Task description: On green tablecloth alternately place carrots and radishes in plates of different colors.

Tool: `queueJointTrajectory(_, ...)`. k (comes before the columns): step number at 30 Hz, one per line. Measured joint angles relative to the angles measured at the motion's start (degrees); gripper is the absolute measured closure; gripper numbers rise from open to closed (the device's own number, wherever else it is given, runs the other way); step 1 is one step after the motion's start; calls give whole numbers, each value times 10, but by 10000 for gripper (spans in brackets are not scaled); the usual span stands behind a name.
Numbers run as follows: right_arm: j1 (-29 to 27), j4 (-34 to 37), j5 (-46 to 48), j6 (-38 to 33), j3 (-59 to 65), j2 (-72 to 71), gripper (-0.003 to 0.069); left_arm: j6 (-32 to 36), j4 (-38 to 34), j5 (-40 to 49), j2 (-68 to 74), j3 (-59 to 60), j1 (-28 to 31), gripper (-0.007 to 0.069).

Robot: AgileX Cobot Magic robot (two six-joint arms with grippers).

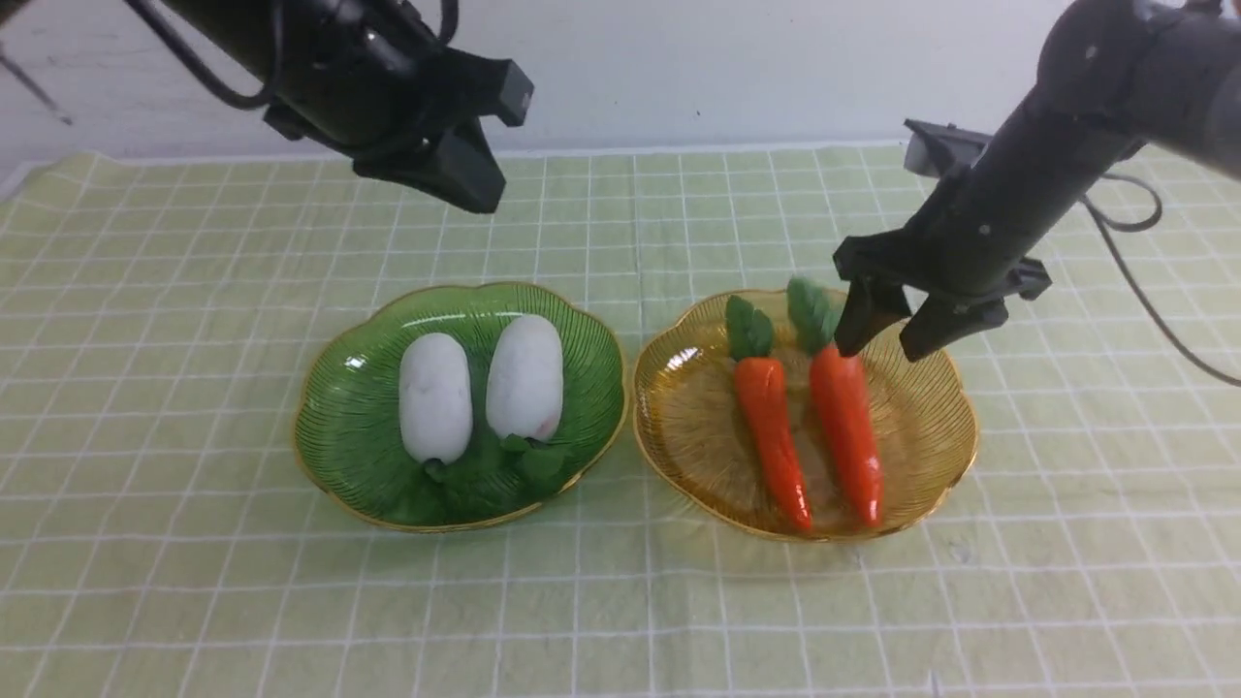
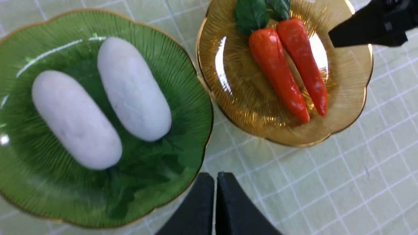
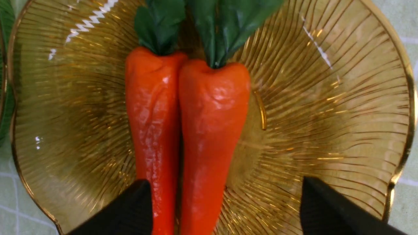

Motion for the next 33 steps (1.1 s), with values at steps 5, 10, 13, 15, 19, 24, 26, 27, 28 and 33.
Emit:
queueJointTrajectory(5, 0, -7, -2, -13, 36, -59, 156, 0, 26, -5, -175, 166, 0, 632)
queueJointTrajectory(10, 0, -16, -2, -19, 114, -227, 438, 0, 30, -63, -329, 309, 0, 632)
queueJointTrajectory(13, 0, -16, -5, -24, 176, -338, 600, 0, 30, -116, -433, 399, 0, 632)
queueJointTrajectory(15, 0, -16, -43, -37, 229, -433, 646, 0, 30, -157, -500, 454, 0, 632)
queueJointTrajectory(19, 0, -14, -169, -69, 336, -577, 669, -2, 30, -242, -620, 542, 0, 632)
queueJointTrajectory(24, 0, 26, -403, -102, 527, -787, 674, -6, 30, -320, -741, 622, 0, 632)
queueJointTrajectory(26, 0, 43, -472, -123, 585, -868, 674, -16, 29, -337, -782, 656, 0, 632)
queueJointTrajectory(27, 0, 51, -513, -142, 623, -908, 674, -19, 29, -339, -793, 665, 0, 632)
queueJointTrajectory(28, 0, 56, -539, -161, 651, -956, 674, -20, 29, -340, -800, 673, 0, 632)
queueJointTrajectory(33, 0, 65, -595, -208, 761, -1127, 674, -27, 28, -349, -810, 695, 0, 632)
